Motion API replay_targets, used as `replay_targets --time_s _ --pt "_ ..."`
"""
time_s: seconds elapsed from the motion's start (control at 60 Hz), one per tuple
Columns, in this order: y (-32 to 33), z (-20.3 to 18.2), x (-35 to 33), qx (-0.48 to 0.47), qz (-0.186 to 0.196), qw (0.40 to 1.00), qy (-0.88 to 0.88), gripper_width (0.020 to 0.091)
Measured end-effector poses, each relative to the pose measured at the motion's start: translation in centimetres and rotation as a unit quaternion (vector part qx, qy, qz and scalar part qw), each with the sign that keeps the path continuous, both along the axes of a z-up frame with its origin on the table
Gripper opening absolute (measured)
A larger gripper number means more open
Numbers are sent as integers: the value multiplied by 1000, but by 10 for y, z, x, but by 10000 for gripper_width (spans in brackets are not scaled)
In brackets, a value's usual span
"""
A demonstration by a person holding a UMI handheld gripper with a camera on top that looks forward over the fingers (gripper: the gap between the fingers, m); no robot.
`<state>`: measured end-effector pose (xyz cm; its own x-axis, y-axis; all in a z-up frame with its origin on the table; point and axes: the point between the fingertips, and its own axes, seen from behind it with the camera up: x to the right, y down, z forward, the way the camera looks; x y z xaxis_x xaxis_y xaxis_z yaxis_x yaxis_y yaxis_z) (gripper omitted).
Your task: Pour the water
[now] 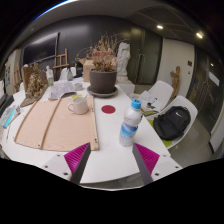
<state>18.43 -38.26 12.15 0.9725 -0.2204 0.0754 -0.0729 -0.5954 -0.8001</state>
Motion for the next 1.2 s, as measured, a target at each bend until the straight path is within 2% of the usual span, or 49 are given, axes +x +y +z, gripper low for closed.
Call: replay_targets --time_s 0.117,0.4,0.517,0.567,0.617,0.75,0.85,0.95,1.1,1.2 --pt "22 -15 46 33 -12 999 -8 866" --pt "104 -54 100 78 14 997 -6 861" --pt "132 -66 87 103 59 993 12 724" --pt "141 -70 95 104 60 993 1 653" --pt "144 -72 98 110 49 993 -16 535" --pt "148 -70 97 125 49 991 -3 492" --pt "151 -70 97 128 60 990 -10 393" --pt "153 -71 98 113 58 992 -9 340" --pt "172 -45 109 113 39 992 -35 340" --pt "199 -16 115 112 46 988 -92 342"
